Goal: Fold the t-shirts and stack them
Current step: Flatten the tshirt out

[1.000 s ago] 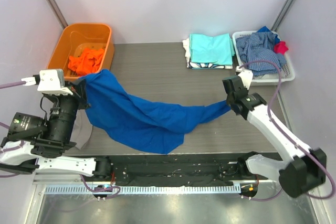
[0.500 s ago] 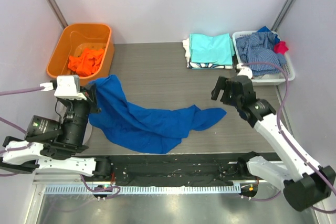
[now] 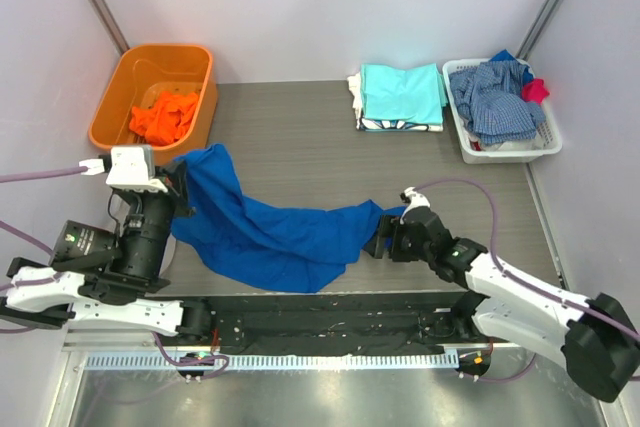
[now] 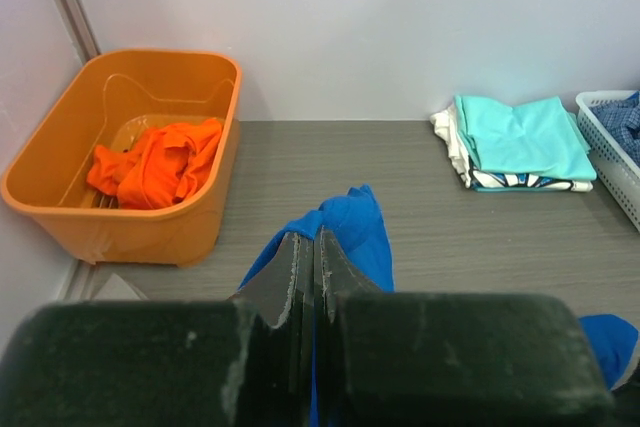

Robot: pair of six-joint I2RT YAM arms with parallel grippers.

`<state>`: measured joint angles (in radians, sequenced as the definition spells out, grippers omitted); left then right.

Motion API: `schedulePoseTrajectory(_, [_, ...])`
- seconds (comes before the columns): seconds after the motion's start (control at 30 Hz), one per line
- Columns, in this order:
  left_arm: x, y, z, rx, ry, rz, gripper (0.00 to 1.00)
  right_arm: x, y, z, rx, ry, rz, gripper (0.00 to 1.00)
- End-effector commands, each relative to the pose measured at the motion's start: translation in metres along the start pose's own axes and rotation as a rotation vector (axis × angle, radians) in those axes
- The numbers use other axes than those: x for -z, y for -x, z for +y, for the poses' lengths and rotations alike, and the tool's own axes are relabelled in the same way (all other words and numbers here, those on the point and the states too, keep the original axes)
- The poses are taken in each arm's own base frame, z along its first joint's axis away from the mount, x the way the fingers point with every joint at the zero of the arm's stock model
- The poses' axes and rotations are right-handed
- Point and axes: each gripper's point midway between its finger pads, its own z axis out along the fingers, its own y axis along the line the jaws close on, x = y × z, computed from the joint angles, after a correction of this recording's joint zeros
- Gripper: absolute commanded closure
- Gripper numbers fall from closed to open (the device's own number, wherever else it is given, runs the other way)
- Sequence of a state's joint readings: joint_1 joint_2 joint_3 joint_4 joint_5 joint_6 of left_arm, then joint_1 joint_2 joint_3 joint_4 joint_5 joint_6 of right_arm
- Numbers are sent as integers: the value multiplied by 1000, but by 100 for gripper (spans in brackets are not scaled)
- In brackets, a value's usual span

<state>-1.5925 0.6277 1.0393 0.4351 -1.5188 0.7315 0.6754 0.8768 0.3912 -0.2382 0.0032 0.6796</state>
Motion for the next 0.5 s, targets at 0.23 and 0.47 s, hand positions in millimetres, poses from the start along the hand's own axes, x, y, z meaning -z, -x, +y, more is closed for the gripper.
schedulePoseTrajectory(0.23, [11, -26, 30, 100, 152, 162, 100, -34, 5, 57, -13, 178, -31, 23])
schedulePoseTrajectory(0.47, [11, -26, 31, 104, 152, 162, 100, -42, -13, 63, -1, 162, 24, 30])
